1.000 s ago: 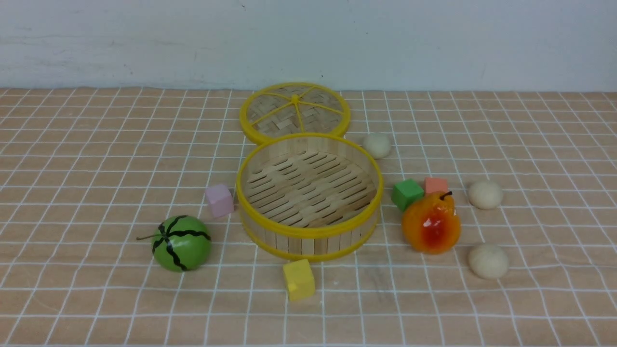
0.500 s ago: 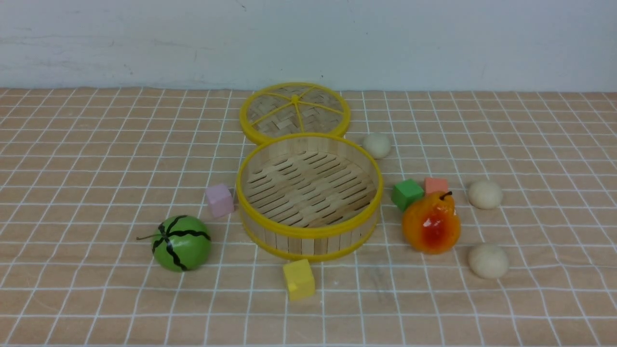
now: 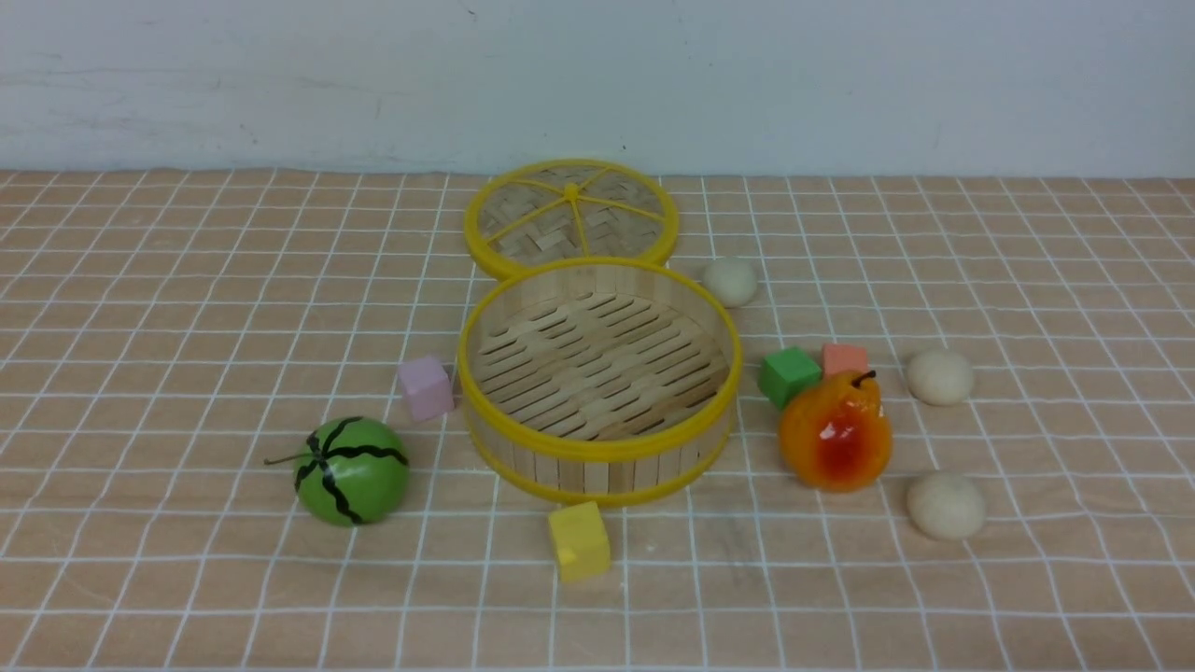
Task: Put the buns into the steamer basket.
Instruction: Use the right arm to grab a steamed stuffed bun
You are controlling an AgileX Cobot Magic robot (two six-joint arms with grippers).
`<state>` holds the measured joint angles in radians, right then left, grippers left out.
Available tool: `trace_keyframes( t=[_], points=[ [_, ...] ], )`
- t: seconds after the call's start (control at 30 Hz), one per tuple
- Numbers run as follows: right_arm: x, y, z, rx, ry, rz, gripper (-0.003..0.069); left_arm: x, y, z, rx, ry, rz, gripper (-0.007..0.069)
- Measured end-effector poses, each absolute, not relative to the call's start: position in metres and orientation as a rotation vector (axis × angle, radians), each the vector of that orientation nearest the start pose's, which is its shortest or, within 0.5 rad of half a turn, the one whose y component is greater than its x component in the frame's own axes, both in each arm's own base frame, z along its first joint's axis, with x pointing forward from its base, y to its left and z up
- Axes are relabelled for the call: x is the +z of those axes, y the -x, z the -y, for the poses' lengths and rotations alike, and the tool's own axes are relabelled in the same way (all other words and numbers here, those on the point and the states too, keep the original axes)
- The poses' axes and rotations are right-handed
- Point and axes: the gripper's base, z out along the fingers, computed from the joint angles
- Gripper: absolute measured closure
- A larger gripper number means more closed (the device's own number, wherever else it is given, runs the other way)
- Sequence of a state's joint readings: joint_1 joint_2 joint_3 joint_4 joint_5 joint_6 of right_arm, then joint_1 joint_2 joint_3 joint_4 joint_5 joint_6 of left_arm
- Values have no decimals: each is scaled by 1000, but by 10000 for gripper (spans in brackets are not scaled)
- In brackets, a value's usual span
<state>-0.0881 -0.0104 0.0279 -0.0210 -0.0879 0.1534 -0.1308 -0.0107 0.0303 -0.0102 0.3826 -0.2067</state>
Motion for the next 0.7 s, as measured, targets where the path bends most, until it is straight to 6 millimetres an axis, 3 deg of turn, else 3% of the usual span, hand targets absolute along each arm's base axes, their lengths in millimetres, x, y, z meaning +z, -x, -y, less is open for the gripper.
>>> trace_keyframes(
  t=[0.13, 0.27, 0.43, 0.47, 0.5, 0.57, 0.6, 0.7],
  points=[
    [218, -54, 5, 40, -146, -1339, 419, 169, -52, 7, -241, 78, -1891, 386],
    [236, -51, 4, 42, -142, -1289, 419, 169, -52, 7, -241, 78, -1891, 386],
    [308, -33, 3, 92, -175, -1237, 419, 169, -52, 7, -241, 78, -1891, 386],
    [315, -32, 3, 93, -174, -1233, 419, 169, -52, 7, -241, 78, -1891, 386],
    [337, -29, 2, 93, -177, -1267, 419, 169, -52, 7, -241, 78, -1891, 386],
    [348, -29, 2, 90, -181, -1310, 419, 169, -52, 7, -241, 78, -1891, 386],
    [366, -32, 2, 86, -187, -1371, 419, 169, -52, 7, -241, 78, -1891, 386],
    [381, -45, 3, 82, -203, -1513, 419, 169, -52, 7, -241, 78, -1891, 386]
  ],
)
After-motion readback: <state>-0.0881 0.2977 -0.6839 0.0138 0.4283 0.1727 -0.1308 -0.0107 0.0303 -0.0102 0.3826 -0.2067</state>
